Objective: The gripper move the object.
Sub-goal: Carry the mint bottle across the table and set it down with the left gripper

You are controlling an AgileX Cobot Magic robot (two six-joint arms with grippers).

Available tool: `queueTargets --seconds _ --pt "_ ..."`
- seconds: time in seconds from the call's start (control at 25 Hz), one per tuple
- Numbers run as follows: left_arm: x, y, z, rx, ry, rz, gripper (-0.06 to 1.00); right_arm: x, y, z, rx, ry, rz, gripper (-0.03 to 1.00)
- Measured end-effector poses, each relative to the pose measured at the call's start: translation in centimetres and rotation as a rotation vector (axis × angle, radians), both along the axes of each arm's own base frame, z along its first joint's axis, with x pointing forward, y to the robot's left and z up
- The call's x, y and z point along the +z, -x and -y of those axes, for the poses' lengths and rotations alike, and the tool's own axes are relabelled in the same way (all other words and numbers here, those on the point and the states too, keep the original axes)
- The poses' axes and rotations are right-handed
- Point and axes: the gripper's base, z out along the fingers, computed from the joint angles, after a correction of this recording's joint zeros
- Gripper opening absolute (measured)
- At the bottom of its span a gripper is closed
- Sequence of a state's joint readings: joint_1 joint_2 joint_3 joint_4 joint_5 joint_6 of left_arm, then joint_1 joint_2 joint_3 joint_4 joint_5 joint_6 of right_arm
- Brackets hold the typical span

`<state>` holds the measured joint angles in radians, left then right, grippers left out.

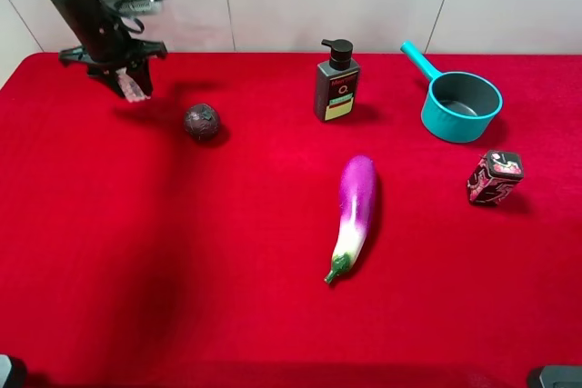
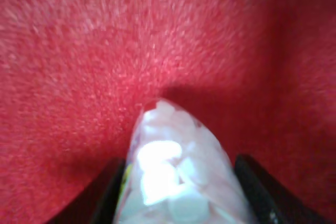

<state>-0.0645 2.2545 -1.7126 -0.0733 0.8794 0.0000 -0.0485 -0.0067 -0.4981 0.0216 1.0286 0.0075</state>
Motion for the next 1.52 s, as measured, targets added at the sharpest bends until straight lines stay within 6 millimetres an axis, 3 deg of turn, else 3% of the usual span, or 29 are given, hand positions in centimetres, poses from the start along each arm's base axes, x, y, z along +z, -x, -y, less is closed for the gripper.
queueTargets --seconds 0.28,0.6,0.76,1.12,1.52 --pt "4.7 -0.6 0.1 -0.013 0.004 -0.015 0.44 0.0 0.0 0.0 -0.001 0.001 0.001 0.69" --pt "7.5 -0.8 1.2 -0.047 -0.003 -0.019 0.44 0.0 0.0 0.0 -0.001 0.001 0.001 0.69" --pt "8.4 -0.3 3.8 -0.107 -0.007 0.000 0.44 0.0 0.0 0.0 -0.001 0.001 0.001 0.69" --pt "12.9 2.7 11.2 -0.251 -0.005 0.098 0.44 0.0 0.0 0.0 -0.002 0.002 0.001 0.69" --pt "14.5 6.8 18.8 -0.411 0.019 0.130 0.44 0.0 0.0 0.0 -0.002 0.002 0.001 0.69"
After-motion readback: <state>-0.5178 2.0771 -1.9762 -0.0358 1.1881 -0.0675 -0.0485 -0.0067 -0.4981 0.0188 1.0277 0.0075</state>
